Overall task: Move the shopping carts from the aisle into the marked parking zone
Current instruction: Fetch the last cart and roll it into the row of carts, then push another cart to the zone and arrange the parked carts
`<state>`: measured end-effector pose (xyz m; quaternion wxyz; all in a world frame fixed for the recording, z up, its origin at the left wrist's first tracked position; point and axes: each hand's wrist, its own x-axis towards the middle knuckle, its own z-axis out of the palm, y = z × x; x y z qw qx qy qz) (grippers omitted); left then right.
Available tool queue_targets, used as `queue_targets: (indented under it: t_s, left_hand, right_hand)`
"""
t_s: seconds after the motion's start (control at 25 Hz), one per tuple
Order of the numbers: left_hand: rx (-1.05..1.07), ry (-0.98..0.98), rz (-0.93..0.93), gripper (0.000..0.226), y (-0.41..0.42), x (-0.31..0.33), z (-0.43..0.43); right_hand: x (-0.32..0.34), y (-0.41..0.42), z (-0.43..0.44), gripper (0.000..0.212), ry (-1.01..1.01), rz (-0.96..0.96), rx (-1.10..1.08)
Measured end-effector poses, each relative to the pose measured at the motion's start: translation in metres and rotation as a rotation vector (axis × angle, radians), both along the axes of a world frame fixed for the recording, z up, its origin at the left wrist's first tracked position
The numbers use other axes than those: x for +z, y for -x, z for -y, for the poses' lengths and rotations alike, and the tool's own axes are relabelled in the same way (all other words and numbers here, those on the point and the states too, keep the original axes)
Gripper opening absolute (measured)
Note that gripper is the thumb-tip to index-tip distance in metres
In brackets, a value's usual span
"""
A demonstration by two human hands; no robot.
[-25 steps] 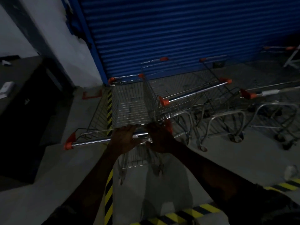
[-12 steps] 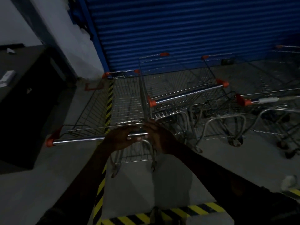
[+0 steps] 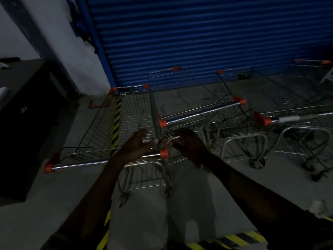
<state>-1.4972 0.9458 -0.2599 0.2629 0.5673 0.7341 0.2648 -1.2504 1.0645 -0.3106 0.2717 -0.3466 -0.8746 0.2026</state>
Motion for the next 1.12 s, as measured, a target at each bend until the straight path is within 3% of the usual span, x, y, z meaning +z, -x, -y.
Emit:
queue_targets:
  t_s: [0.12,0.36,0.68,0.76,0.88,1.12]
  left_hand:
    - [-0.109,-0.267,-0.258,0.068,-0.037,0.013,-0.024]
    - [-0.136,-0.370,-0.481,0.061,-0.137,0.018,-0.100]
    - [0.043,-0.132,-0.576,0.086,-0.191,-0.021,-0.184]
    - [0.067,-0.034,-0.598,0.090,-0.198,-0.028,-0.198]
    - [0.058,0.035,-0.648,0.086,-0.196,-0.038,-0.217]
    - [0.066,-0.039,-0.639,0.068,-0.194,-0.053,-0.249]
  right_hand:
    - [0.010,-0.029,-0.033,0.054,-0.058,0.064,-0.040]
    - [0.028,-0.109,-0.120,0.065,-0.094,0.244,-0.068]
    - [0.035,-0.180,-0.246,0.079,-0.145,0.424,0.085]
    - [0.032,-0.194,-0.268,0.065,-0.159,0.437,0.153]
    - [0.016,-0.215,-0.297,0.065,-0.273,0.438,0.326]
    - [0.006,-0.233,-0.309,0.080,-0.370,0.383,0.288]
